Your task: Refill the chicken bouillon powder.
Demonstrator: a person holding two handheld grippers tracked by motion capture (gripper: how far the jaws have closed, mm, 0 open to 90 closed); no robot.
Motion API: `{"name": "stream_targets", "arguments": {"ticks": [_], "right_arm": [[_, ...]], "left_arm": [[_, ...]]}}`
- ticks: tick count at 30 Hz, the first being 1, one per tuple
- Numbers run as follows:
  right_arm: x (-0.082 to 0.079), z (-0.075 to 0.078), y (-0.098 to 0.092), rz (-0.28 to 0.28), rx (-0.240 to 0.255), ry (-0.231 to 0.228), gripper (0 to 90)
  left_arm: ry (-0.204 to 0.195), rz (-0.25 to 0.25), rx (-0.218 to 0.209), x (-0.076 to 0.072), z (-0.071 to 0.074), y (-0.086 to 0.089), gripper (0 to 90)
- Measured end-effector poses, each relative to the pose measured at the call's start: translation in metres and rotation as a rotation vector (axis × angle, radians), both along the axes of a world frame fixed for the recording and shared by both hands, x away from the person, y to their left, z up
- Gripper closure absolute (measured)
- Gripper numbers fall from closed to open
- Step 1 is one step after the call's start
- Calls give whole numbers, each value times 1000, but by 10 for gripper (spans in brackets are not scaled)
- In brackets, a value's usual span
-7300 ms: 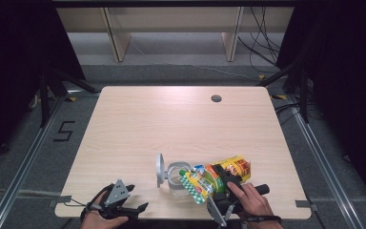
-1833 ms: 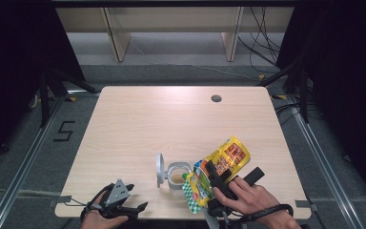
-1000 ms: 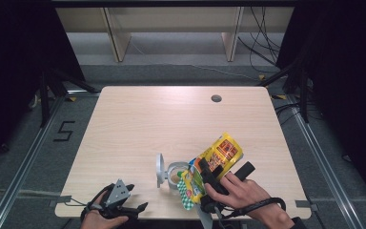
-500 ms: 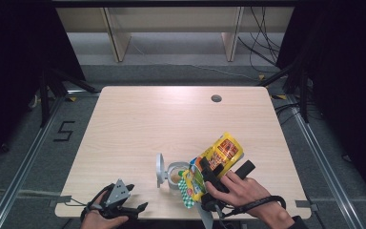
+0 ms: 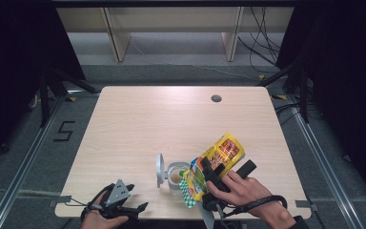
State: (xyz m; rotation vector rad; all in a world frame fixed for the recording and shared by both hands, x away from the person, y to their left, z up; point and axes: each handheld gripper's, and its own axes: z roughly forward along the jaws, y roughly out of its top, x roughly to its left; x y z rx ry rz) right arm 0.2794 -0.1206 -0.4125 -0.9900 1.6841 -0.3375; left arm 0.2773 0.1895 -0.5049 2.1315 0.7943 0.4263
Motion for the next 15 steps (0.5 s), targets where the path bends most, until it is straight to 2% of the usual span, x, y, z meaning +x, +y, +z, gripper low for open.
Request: {"name": "stream_targets", "arguments": {"ticks": [1, 2, 3, 5, 8, 9, 10, 15], "right_arm": [[0, 0, 0, -3, 3, 1, 612], [0, 0, 0, -3, 3, 2, 612], [0, 0, 0, -2, 3, 1, 612], [1, 0, 0, 3, -9, -1, 612], [0, 1, 0, -6, -8, -2, 612], [0, 1, -1, -6, -5, 0, 613], [0, 1, -1, -6, -6, 1, 613], [1, 1, -1, -6, -7, -1, 613]], "left_arm": [[12, -9, 6, 0, 1, 1, 216], [-8, -3, 19, 1, 1, 1, 216], [-6, 4, 0, 0, 0, 0, 217], [3, -2, -5, 0, 0, 0, 216], [9, -1, 8, 0, 0, 1, 216], [23, 14, 1, -1, 0, 0, 216], [42, 6, 3, -1, 1, 1, 216], [39, 0, -4, -1, 1, 1, 216]]}}
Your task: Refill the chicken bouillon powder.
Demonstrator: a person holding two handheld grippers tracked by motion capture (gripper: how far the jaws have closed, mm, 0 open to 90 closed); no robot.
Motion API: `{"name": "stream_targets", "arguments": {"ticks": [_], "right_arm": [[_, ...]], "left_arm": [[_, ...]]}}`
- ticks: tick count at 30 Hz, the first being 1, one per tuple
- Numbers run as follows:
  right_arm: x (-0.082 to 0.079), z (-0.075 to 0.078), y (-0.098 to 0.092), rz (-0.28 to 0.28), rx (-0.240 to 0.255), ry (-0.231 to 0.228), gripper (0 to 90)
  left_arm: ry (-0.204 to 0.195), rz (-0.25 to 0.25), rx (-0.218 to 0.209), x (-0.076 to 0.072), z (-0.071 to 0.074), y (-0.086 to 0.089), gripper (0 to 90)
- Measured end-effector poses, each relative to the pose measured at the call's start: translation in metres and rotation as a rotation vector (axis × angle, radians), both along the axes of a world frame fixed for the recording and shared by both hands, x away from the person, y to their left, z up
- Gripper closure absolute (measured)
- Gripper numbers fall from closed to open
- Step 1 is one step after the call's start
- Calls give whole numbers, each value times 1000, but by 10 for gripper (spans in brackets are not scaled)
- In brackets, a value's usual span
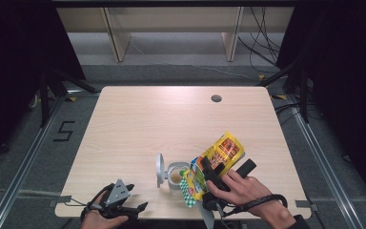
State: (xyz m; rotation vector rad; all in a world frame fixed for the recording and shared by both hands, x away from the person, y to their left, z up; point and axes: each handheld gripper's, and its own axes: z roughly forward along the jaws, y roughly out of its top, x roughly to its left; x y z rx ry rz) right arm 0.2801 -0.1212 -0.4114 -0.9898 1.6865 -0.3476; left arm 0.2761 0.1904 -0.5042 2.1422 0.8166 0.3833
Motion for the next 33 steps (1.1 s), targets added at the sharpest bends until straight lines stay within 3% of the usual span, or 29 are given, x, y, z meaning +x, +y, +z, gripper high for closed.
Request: {"name": "stream_targets", "arguments": {"ticks": [16, 18, 21, 22, 27, 29, 31, 33], "right_arm": [[0, 3, 0, 3, -14, -12, 615], [0, 3, -1, -7, 6, -8, 615], [0, 4, -1, -1, -14, -18, 615], [0, 4, -1, -1, -12, -17, 615], [-1, 4, -2, -4, -6, -16, 616], [-1, 4, -3, -3, -6, -16, 617], [-1, 4, -3, -3, -9, -14, 617], [-1, 4, -3, -1, -10, -15, 618]], "left_arm": [[-15, 13, -5, 0, -1, 0, 216], [-1, 2, -1, 0, 0, 0, 216], [1, 3, -1, 0, 0, 0, 216], [-10, 21, -22, 0, -1, -1, 216], [2, 9, 5, 0, 0, 0, 216], [-15, 23, -23, 0, -2, -2, 216], [2, 11, 2, 0, 0, 0, 216], [-14, 14, -4, 1, -1, 0, 216]]}}
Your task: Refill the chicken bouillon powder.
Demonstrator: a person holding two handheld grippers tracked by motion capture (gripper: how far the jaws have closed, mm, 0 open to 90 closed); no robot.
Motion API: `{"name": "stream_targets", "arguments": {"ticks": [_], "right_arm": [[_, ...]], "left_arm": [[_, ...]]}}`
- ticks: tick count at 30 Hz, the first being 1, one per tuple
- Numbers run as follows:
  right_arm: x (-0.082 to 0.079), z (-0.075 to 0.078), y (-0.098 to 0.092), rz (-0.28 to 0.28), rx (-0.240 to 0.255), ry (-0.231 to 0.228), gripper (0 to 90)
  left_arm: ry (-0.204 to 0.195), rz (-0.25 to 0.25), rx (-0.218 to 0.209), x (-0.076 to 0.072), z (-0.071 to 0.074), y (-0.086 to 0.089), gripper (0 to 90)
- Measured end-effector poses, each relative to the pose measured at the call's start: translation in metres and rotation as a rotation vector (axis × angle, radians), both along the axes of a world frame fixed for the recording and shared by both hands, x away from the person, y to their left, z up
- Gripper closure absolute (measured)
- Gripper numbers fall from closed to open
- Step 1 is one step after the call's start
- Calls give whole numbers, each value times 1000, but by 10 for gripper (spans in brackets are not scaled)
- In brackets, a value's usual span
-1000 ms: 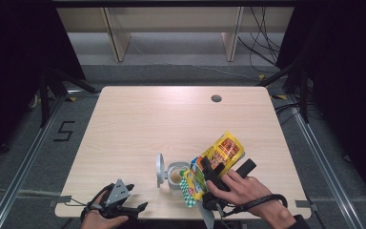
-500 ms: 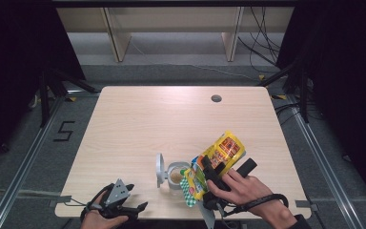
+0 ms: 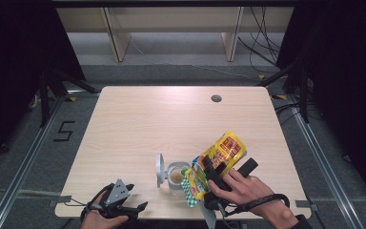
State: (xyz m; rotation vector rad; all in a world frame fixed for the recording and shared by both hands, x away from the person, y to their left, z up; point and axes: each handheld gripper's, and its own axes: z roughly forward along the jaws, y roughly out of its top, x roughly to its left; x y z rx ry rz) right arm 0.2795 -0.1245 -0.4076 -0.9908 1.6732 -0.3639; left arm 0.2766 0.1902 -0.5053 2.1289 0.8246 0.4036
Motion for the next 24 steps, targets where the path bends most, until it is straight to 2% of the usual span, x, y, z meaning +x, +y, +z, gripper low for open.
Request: {"name": "stream_targets", "arguments": {"ticks": [2, 3, 4, 7, 11, 12, 21, 22, 24], "right_arm": [[0, 0, 0, 0, 2, -1, 618], [0, 0, 0, 1, 0, 0, 618], [0, 0, 0, 1, -1, 0, 618], [0, 1, 1, 0, 0, 4, 619], [0, 1, 1, 0, 5, 6, 619], [0, 1, 1, 1, 6, 6, 619], [0, 0, -1, 6, 0, 3, 619], [0, 0, -1, 6, 1, 4, 619], [0, 0, -2, -3, 3, 3, 619]], "left_arm": [[-10, -1, -7, 0, 0, -1, 216], [-26, -24, 25, 2, 1, 1, 216], [-4, 0, 4, 0, 0, 0, 216], [-1, 7, -13, -1, -1, -1, 216], [-4, 4, -10, 0, 0, -1, 216], [-23, -16, 9, 1, 0, 0, 216], [-23, -16, 9, 1, 0, 0, 216], [-27, -25, 27, 2, 1, 1, 216], [-25, -24, 27, 2, 1, 1, 216]]}}
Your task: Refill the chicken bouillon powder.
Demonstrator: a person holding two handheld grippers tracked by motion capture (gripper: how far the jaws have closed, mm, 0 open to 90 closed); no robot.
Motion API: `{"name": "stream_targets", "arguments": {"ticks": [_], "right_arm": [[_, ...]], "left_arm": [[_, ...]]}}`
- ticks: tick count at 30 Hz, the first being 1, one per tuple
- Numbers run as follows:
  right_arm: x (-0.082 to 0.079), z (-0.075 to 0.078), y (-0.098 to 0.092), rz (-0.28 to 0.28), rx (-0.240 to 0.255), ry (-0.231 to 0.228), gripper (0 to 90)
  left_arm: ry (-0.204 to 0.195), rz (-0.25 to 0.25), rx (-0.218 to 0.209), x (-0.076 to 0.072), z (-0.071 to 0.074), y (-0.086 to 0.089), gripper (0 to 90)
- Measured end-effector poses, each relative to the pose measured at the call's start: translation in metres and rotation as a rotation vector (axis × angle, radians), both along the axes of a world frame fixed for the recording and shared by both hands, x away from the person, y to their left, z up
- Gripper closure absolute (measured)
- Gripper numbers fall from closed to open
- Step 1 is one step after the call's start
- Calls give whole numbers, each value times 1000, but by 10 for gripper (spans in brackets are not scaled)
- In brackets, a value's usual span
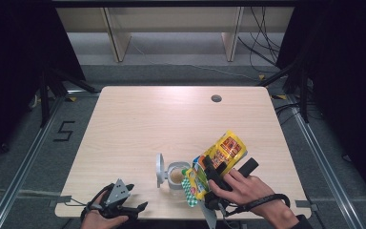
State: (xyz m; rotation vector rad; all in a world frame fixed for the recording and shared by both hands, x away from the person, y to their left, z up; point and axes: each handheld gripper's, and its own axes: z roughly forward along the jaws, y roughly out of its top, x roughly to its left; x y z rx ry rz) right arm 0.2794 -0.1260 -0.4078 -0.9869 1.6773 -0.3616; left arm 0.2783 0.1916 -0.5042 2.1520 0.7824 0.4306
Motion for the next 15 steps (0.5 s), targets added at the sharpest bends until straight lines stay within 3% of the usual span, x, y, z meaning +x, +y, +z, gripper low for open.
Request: {"name": "stream_targets", "arguments": {"ticks": [1, 4, 5, 6, 7, 8, 10, 11, 15], "right_arm": [[0, 0, 0, 1, -9, -1, 619], [0, 1, 0, -1, -6, 1, 619], [0, 1, -1, -5, 3, 4, 619], [0, 1, -1, -5, 6, 3, 619], [0, 1, -1, -6, 1, 2, 620], [1, 1, -1, -7, -3, 2, 619], [1, 1, -1, 0, -3, 4, 620], [1, 1, 0, -6, -8, 9, 620], [1, 1, -1, -6, -1, 5, 620]], "left_arm": [[20, 34, -33, -2, -2, -2, 216], [19, 21, -20, -1, -1, -1, 216], [24, 32, -42, -2, -2, -3, 216], [11, 16, -27, -1, -1, -2, 216], [25, 34, -45, -2, -2, -3, 216], [37, 17, -20, -2, 0, -1, 216], [35, 9, -20, -2, 0, -1, 216], [18, 29, -16, -2, -1, -2, 216], [34, 16, -26, -2, 0, -1, 216]]}}
